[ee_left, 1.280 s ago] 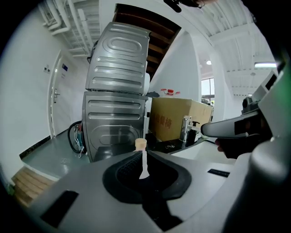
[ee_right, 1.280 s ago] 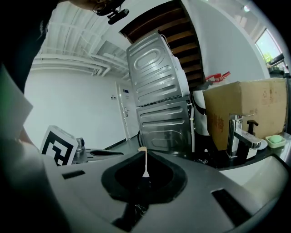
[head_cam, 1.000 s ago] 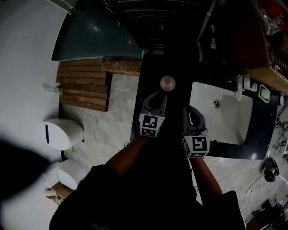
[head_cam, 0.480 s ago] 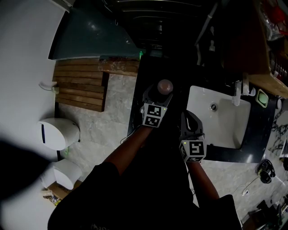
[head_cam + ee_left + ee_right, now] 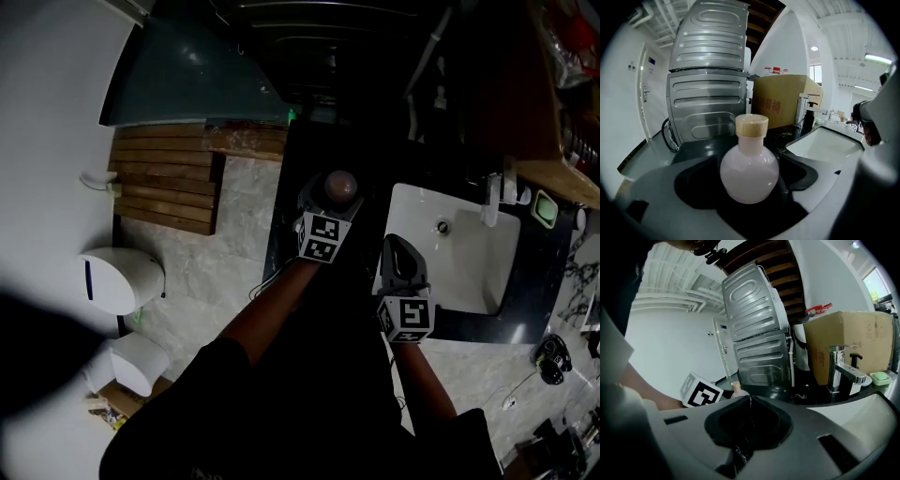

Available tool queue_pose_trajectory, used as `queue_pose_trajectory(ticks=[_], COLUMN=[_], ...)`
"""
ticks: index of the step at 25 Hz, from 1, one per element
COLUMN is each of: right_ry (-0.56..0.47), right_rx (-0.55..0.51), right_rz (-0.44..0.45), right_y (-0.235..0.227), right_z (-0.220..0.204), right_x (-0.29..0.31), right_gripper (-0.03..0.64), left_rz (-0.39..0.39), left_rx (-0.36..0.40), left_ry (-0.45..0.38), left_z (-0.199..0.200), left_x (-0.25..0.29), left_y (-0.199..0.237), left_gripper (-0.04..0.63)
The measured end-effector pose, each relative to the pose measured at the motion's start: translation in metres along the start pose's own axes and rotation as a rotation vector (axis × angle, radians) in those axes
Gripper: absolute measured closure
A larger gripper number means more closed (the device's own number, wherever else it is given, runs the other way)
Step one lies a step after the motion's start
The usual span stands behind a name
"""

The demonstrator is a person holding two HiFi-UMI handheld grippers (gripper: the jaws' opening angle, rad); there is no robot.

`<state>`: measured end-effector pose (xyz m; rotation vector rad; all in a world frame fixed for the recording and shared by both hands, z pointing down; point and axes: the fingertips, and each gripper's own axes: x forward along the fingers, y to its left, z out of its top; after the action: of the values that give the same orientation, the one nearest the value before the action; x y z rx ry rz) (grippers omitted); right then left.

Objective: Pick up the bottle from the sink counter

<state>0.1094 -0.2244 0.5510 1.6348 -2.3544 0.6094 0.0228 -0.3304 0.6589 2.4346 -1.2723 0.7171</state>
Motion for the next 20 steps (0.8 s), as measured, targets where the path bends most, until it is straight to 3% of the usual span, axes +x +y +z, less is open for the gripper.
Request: queue_pose_trajectory(ticks=[12,20], right_ry=[-0.010,0.013], right_rx=[-0.016,-0.006], right_rz=[0.049,0.025], right_y=[0.007,-0.004], right_z=[0.008,-0.007], right_x=[0.002,-0.011], right_gripper=[0.578,0.578], left_rz=[0.072,0.050], left_rx=[0.033,0.008], left_ry=[0.102,0.113], left_z=[-0.009,-0.011], left_x=[0.015,0.012], left_y=[0.004,0.006], left_gripper=[0.199,0.201])
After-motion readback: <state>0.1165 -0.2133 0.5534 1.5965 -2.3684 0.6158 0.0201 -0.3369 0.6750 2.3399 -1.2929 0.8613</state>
